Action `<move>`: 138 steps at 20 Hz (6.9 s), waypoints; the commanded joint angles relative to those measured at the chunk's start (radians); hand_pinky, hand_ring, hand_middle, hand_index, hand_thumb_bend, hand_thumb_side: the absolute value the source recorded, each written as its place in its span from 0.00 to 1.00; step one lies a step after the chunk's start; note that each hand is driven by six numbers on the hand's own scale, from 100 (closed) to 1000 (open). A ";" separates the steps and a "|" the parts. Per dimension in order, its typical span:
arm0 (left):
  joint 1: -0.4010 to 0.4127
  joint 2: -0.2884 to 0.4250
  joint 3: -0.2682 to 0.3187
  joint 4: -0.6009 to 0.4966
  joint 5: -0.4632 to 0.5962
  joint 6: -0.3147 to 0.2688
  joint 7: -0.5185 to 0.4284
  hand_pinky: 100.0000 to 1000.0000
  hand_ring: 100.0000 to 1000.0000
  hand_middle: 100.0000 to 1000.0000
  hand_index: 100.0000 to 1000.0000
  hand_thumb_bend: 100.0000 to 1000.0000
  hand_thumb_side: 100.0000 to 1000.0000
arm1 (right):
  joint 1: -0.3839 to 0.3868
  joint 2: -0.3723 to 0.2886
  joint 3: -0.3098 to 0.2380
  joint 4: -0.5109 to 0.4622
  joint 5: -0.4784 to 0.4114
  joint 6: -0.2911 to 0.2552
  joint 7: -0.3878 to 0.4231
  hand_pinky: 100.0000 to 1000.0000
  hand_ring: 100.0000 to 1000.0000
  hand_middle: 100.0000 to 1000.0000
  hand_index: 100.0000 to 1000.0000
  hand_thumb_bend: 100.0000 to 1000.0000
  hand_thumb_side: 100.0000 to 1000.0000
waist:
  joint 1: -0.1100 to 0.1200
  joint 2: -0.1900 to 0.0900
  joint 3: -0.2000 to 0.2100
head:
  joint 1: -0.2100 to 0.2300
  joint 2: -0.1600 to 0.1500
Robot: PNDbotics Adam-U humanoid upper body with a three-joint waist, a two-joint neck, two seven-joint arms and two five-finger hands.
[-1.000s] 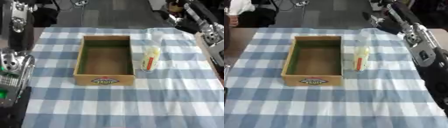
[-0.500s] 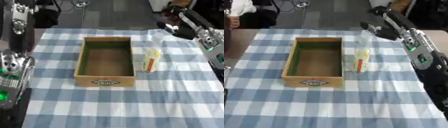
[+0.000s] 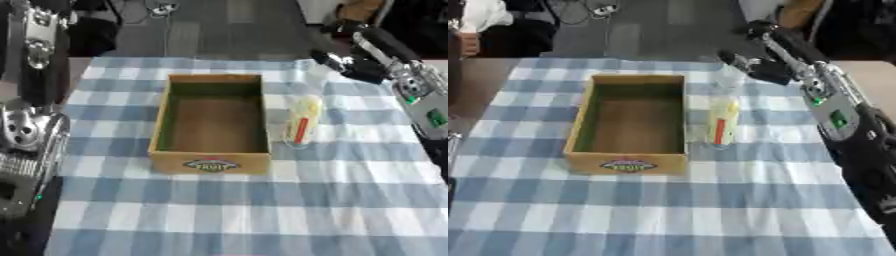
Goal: Pick up objects on the table and place them in the box.
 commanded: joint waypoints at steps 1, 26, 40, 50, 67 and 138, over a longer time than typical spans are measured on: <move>-0.011 0.019 0.001 -0.014 0.002 0.000 -0.001 0.93 0.77 0.89 0.97 0.57 0.89 | -0.030 -0.007 -0.011 0.003 -0.003 -0.005 -0.003 0.86 0.82 0.84 0.89 0.51 1.00 | -0.001 -0.012 0.003 | 0.004 -0.010; -0.018 0.015 -0.001 -0.017 0.004 0.001 -0.002 0.93 0.77 0.89 0.97 0.57 0.88 | -0.017 0.027 -0.006 0.070 -0.090 -0.004 0.024 0.86 0.82 0.85 0.90 0.49 1.00 | -0.002 -0.009 0.012 | 0.002 -0.037; -0.019 0.014 -0.002 -0.019 0.005 0.001 -0.004 0.93 0.77 0.89 0.97 0.57 0.88 | -0.022 0.040 -0.018 0.106 -0.070 -0.008 -0.004 0.87 0.82 0.86 0.90 0.46 1.00 | -0.002 -0.008 0.014 | 0.032 -0.049; -0.020 0.014 -0.002 -0.020 0.005 0.001 -0.003 0.93 0.77 0.89 0.97 0.57 0.88 | -0.030 0.037 -0.031 0.152 -0.069 -0.005 -0.033 0.87 0.83 0.87 0.91 0.44 1.00 | -0.003 -0.009 0.015 | 0.022 -0.036; -0.020 0.014 -0.003 -0.020 0.005 0.001 -0.004 0.93 0.77 0.89 0.97 0.57 0.88 | -0.019 0.050 -0.018 0.168 -0.057 -0.022 -0.002 0.87 0.83 0.87 0.91 0.42 1.00 | -0.002 -0.007 0.015 | 0.021 -0.041; -0.049 -0.002 -0.009 -0.023 0.015 -0.005 -0.010 0.93 0.77 0.89 0.97 0.57 0.88 | -0.001 0.062 -0.018 0.160 0.015 0.028 -0.413 0.00 0.00 0.00 0.00 0.00 0.49 | -0.005 0.008 0.040 | 0.048 -0.069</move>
